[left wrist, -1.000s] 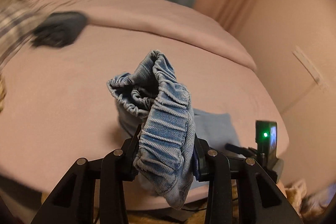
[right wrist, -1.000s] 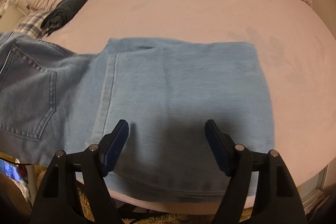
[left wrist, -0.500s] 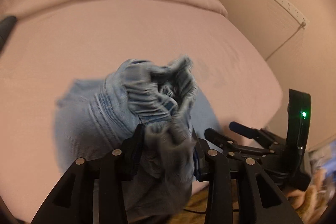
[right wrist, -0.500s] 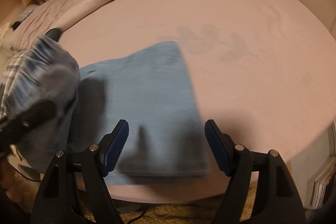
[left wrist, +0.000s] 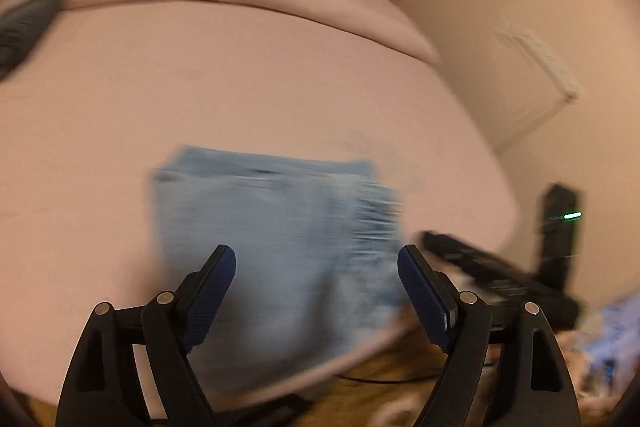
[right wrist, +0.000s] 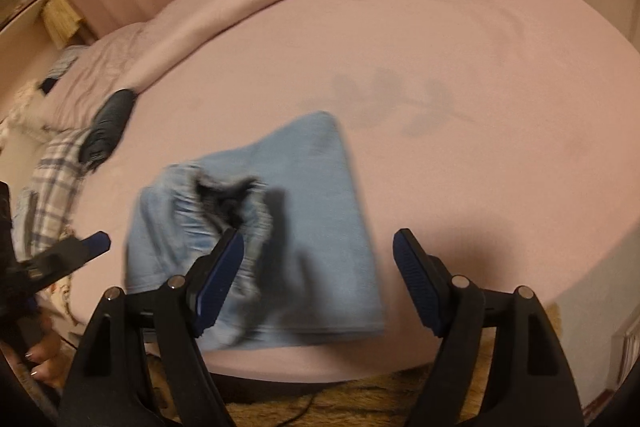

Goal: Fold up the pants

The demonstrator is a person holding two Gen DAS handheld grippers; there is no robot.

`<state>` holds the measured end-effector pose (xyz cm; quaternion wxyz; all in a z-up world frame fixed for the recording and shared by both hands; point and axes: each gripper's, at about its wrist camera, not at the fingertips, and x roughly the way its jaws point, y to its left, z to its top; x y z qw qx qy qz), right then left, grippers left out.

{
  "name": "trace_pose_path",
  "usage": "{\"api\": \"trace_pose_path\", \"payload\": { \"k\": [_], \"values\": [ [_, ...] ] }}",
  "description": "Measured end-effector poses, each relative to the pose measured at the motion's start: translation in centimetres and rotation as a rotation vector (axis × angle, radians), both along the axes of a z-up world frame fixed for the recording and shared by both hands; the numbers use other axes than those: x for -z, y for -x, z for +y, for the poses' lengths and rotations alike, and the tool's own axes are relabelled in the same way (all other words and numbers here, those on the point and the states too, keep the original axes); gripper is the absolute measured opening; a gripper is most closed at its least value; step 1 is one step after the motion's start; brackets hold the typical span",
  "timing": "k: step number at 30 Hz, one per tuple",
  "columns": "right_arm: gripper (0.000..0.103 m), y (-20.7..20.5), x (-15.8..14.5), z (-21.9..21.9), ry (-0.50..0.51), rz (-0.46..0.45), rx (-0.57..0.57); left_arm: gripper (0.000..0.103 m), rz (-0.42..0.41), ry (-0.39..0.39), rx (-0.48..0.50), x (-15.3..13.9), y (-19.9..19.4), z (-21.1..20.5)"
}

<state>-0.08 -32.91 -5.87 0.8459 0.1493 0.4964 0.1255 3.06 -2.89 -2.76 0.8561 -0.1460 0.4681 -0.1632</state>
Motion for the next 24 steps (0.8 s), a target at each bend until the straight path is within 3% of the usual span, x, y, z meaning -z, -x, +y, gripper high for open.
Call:
{"api": "trace_pose_path", "payload": {
  "k": [3,8,10,11,13,19,22,24],
  "values": [
    [0.079,-0.6,-0.6,2.2,-0.051,-0.007,-0.077,0.083,0.045,-0.062,-0.089,1.7,0.3,2.2],
    [0.073,-2.4,-0.3,6.5,-0.068,-0.043,-0.202,0.083,0.131,-0.033,-0.137,4.6,0.9,4.4],
    [0.041,-3.4,2.0,7.7,-0.039,0.031,-0.215,0.083,0.159,-0.036,-0.142,5.4,1.0,4.8],
    [0.040,-3.5,3.0,8.2,0.001,0.042,-0.218,0.083,0.166,-0.037,-0.142,5.4,0.6,4.4],
    [0.026,-2.9,2.8,8.3,0.025,0.003,-0.224,0.083,0.166,-0.034,-0.141,5.3,0.4,4.4],
    [0.022,-0.6,-2.4,5.4,-0.081,-0.090,-0.205,0.083,0.165,-0.032,-0.120,5.6,0.6,4.5],
    [0.022,0.3,-0.8,5.1,-0.006,-0.044,-0.193,0.083,0.204,-0.042,-0.097,6.5,0.7,4.5],
    [0.023,0.1,2.5,5.1,0.037,0.059,-0.182,0.083,0.252,-0.067,-0.085,7.9,0.7,4.2]
  ]
}}
